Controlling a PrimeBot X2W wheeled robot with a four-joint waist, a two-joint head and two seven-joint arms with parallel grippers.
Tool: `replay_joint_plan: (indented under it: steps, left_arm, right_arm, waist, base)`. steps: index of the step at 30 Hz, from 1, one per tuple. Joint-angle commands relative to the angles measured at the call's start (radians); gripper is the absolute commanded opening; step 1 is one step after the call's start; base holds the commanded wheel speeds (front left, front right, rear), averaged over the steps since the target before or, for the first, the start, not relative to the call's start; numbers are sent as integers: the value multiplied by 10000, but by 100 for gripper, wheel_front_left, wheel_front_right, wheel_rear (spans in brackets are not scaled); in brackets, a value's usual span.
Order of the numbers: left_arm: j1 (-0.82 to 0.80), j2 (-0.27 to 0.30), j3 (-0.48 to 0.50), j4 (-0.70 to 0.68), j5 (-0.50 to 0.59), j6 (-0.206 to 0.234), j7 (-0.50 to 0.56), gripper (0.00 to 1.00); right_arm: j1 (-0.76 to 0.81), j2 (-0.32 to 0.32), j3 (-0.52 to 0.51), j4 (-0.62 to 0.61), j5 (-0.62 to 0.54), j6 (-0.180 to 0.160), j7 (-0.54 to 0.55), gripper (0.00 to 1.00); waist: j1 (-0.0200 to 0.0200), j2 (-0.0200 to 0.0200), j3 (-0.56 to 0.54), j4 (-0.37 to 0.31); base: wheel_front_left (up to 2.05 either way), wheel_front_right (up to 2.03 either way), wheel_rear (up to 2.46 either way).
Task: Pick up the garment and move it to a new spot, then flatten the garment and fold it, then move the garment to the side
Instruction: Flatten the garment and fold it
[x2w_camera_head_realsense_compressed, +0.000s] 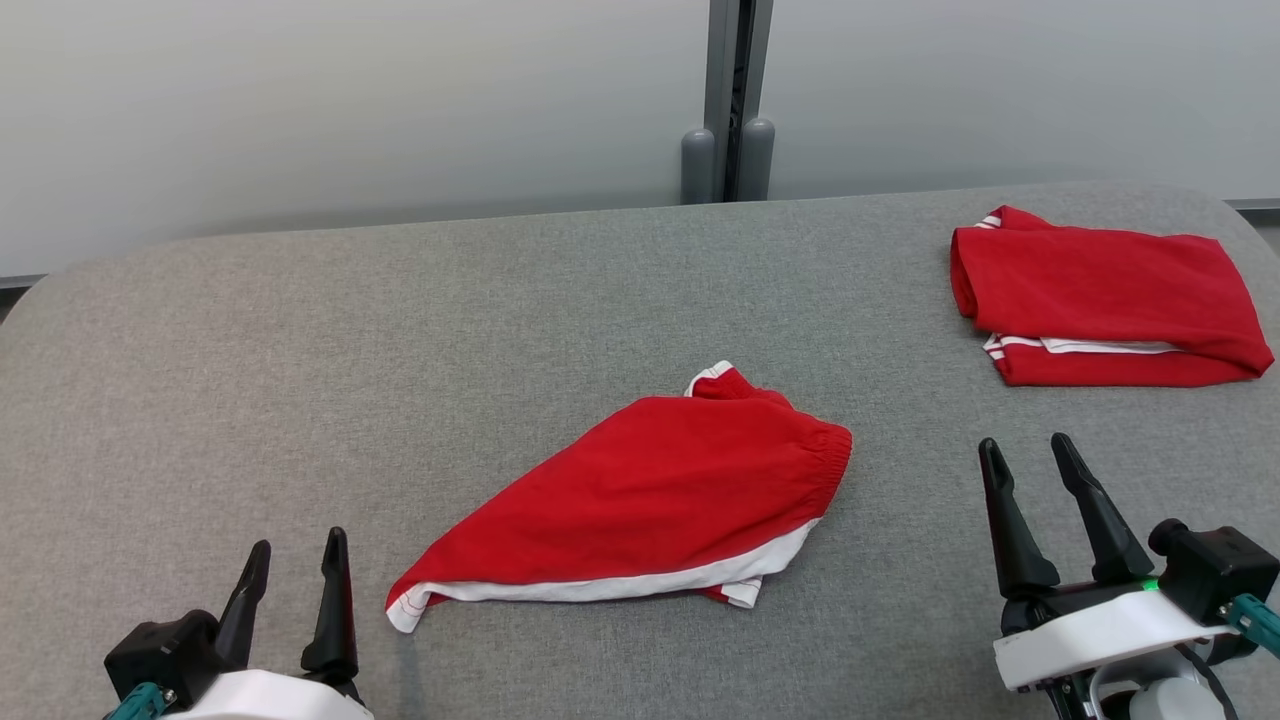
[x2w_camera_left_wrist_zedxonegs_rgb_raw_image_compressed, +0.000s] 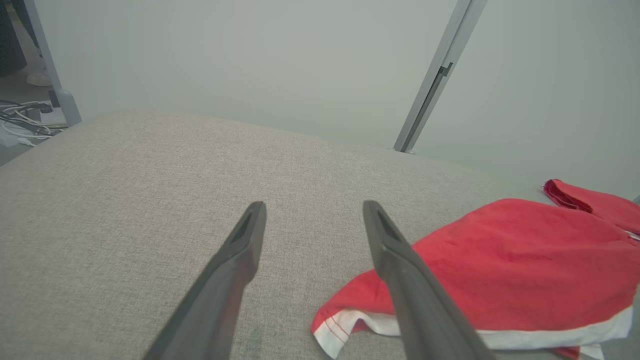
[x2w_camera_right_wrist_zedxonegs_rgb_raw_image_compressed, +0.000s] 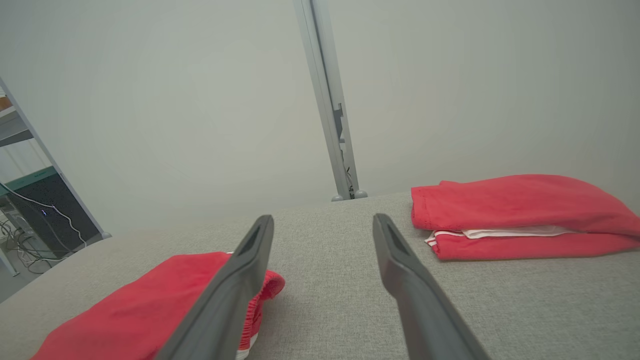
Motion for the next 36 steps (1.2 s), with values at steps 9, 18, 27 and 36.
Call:
replay_joint_plan:
  steps: [9,18,27,36]
  left_arm:
    - [-237,67,-31,93,-40,-43,-34,100]
    - [-271,117,-58,-3,80,20,-95,100]
    - [-181,128,215,-132,433,-179,-449,100]
    - [-247,-104,1044,-519,1299,-759,-533,100]
  right_arm:
    - [-62,-79,14,80,76,4,-42,100]
    - [-88,-80,-28,39,107,4,-42,100]
    - [-139,-90,-117,-83,-2,4,-42,100]
    - [-156,-88,28,201,-2,4,-42,100]
  waist:
    - [0,0,-6,-50]
    - [0,0,10,-28]
    - [0,0,6,-27]
    - [0,0,-10,-11]
  base:
    - [0,0,0]
    - [0,0,0]
    - [0,0,0]
    - [0,0,0]
